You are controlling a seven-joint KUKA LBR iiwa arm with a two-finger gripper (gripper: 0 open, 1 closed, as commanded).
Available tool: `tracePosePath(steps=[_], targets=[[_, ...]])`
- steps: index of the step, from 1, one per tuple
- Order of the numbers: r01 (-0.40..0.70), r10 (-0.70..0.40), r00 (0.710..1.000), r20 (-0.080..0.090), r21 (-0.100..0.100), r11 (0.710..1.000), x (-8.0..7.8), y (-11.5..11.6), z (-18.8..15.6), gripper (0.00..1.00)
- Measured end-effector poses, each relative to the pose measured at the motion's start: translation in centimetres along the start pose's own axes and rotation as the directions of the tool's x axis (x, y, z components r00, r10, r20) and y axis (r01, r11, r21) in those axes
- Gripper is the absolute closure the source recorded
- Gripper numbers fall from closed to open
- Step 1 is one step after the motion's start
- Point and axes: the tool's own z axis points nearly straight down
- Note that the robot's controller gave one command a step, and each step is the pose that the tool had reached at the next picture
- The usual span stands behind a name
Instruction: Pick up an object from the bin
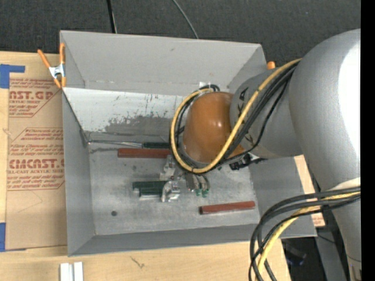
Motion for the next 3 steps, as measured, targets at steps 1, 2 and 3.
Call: tracePosePath(steps=[1,2,3], targets=[[0.000,0.000,1.000,0.000,0.000,1.000,0.0,0.0,0.0,1.00],[-0.007,0.007,1.000,-0.031,0.009,1.000,-0.1,-1.3,-13.0,1.00],[-0.007,0.007,0.999,-0.031,0.009,1.000,-0.1,-1.3,-13.0,1.00]])
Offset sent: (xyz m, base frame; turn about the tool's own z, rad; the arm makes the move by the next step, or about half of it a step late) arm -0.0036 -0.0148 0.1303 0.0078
